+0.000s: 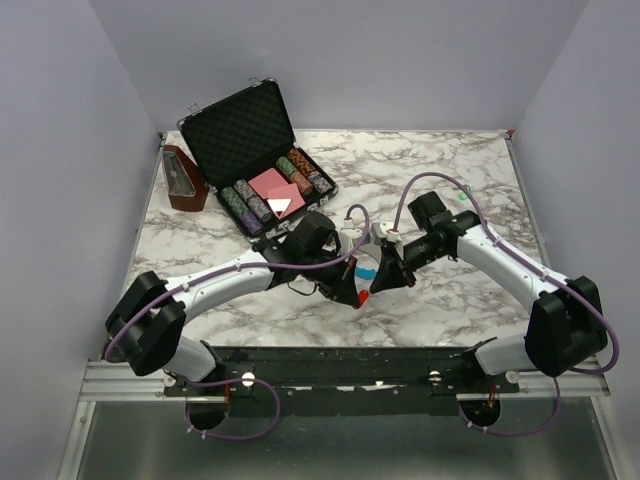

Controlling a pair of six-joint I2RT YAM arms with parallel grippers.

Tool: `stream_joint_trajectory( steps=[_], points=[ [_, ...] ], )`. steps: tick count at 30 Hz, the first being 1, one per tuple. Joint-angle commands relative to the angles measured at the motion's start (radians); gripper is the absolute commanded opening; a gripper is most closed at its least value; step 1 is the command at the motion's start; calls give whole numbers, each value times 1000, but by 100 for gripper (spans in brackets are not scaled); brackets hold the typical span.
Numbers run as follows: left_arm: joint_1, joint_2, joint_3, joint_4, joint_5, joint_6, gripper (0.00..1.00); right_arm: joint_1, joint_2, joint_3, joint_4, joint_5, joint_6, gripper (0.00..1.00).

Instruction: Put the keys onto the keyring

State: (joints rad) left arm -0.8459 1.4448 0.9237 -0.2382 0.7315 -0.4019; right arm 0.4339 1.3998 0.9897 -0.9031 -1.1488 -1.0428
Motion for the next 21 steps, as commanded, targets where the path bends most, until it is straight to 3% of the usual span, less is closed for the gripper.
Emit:
stream_joint_trajectory(
  steps=[1, 5, 7, 11, 14, 17, 20, 21],
  points=[
    [5, -33, 3, -132, -217, -26, 7, -1, -12, -10, 63, 17, 53, 1],
    [5, -93, -54, -63, -329, -80, 47, -1, -9, -6, 70, -2, 76, 1],
    [7, -145, -97, -17, -397, -101, 56, -1, -9, -10, 76, -8, 86, 1],
    [14, -297, -216, 124, -463, -98, 58, -1, -9, -13, 90, -23, 112, 1],
    [15, -450, -374, 371, -396, -54, 61, -1, -5, -11, 99, -45, 133, 1],
    [15, -581, -583, 746, -308, -29, 79, -3, -5, -10, 93, -68, 136, 1],
    [13, -675, -754, 1027, -333, -37, 99, -1, -4, -6, 78, -91, 126, 2],
    [14, -701, -793, 1092, -345, -40, 99, -1, -4, -3, 67, -98, 113, 2]
  ],
)
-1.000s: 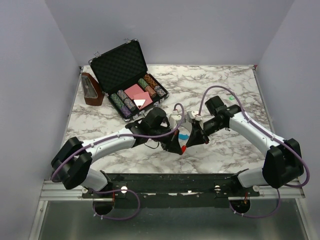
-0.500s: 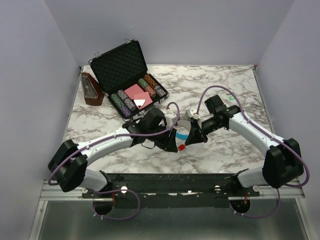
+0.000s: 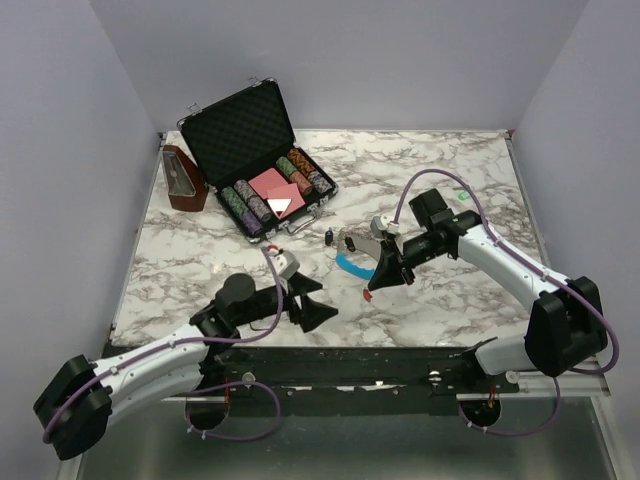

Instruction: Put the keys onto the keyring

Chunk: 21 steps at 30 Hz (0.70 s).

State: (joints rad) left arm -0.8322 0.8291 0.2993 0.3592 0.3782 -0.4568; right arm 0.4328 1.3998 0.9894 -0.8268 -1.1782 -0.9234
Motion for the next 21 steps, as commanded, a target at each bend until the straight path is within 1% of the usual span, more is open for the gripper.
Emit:
stream_joint_trajectory(
  steps=[1, 2, 4, 6, 8, 10, 11, 12, 13, 15, 17, 21],
  points=[
    [1, -105, -205, 559, 2, 9, 99, 0, -4, -3, -14, -75, -12, 2],
    [2, -128, -230, 596, -8, -14, 99, 0, -5, -3, -18, -81, -15, 3],
    [8, -165, -230, 606, -18, -86, 99, 0, -4, -5, -20, -83, -17, 3],
    [31, -183, -183, 531, 17, -161, 99, 0, -1, -5, -18, -87, -17, 3],
    [68, -176, -111, 421, 62, -251, 99, 0, -1, -8, -20, -92, -17, 3],
    [119, -133, -36, 319, 118, -377, 99, 0, -2, -8, -18, -92, -15, 3],
    [158, -95, -5, 290, 170, -463, 99, 0, -4, -8, -20, -92, -15, 3],
    [185, -58, 23, 284, 218, -517, 98, 0, -4, -9, -18, -93, -15, 3],
    [202, -17, 38, 296, 264, -604, 96, 0, -5, -9, -18, -93, -14, 3],
    [214, 42, 49, 354, 312, -698, 92, 0, -12, -9, -17, -95, -12, 3],
    [214, 74, 61, 377, 335, -732, 90, 0, -18, -11, -15, -93, -12, 3],
    [214, 74, 98, 302, 343, -686, 89, 0, -27, -15, -9, -93, -6, 3]
  ],
)
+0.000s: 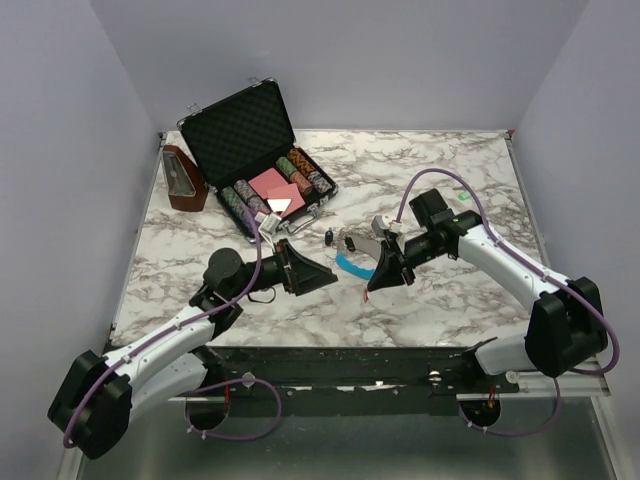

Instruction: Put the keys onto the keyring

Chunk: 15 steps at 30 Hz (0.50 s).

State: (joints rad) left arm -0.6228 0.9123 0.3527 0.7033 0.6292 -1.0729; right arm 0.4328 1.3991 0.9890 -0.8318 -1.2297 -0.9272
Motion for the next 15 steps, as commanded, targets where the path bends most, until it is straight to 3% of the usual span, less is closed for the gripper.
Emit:
stream_joint_trajectory(
  steps=[1, 11, 15],
  points=[
    [5, -7, 49, -53, 93, -53, 89, 0, -28, -15, -6, -44, 1, 3],
    [3, 36, 37, 7, 159, 37, 81, 0, -14, -7, -13, -65, -1, 4],
    [-29, 24, 17, 47, 155, 216, 75, -2, -5, 2, -33, -89, -10, 4]
  ],
)
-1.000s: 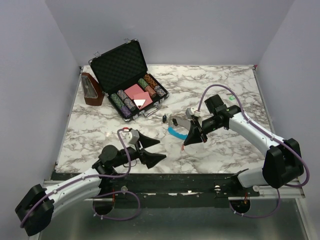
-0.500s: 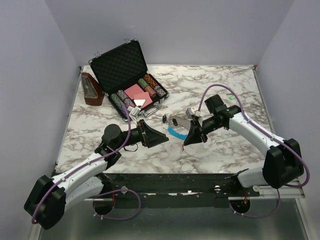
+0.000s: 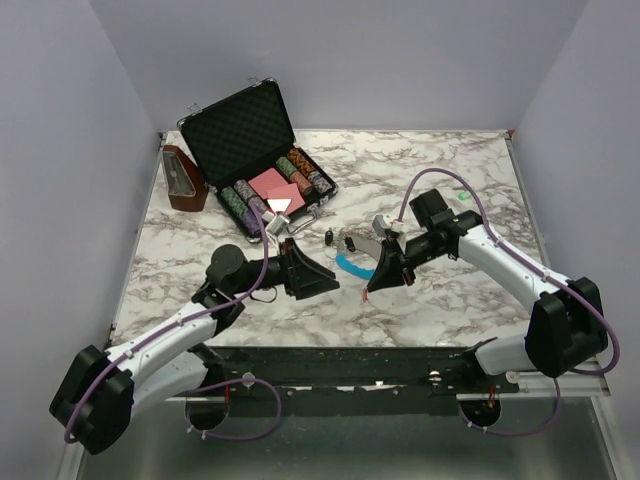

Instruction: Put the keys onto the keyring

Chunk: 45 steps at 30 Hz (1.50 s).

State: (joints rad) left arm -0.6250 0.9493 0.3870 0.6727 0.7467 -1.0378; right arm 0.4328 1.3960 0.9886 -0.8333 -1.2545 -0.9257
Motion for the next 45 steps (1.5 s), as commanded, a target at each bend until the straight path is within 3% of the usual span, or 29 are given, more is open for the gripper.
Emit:
stream_joint_trajectory(
  steps=[1, 6, 11, 14, 19, 28, 45],
  points=[
    [-39, -24, -22, 70, 28, 232, 75, 0, 0, 7, -39, -74, -18, 4],
    [-137, -60, -88, 132, -9, 577, 67, 3, 23, 47, -153, -95, -111, 4],
    [-220, -84, -183, 231, -55, 924, 56, 15, 80, 130, -445, -76, -431, 4],
    [-237, -98, -194, 241, -90, 1013, 50, 20, 106, 160, -588, -68, -622, 5],
    [-254, -69, -171, 249, -142, 1062, 37, 52, 89, 153, -572, -40, -682, 7],
    [-332, 57, -142, 324, -196, 1050, 36, 87, 23, 148, -313, 17, -404, 6],
    [-403, 166, -74, 292, -297, 1056, 28, 93, 12, 125, -263, 6, -340, 6]
  ],
)
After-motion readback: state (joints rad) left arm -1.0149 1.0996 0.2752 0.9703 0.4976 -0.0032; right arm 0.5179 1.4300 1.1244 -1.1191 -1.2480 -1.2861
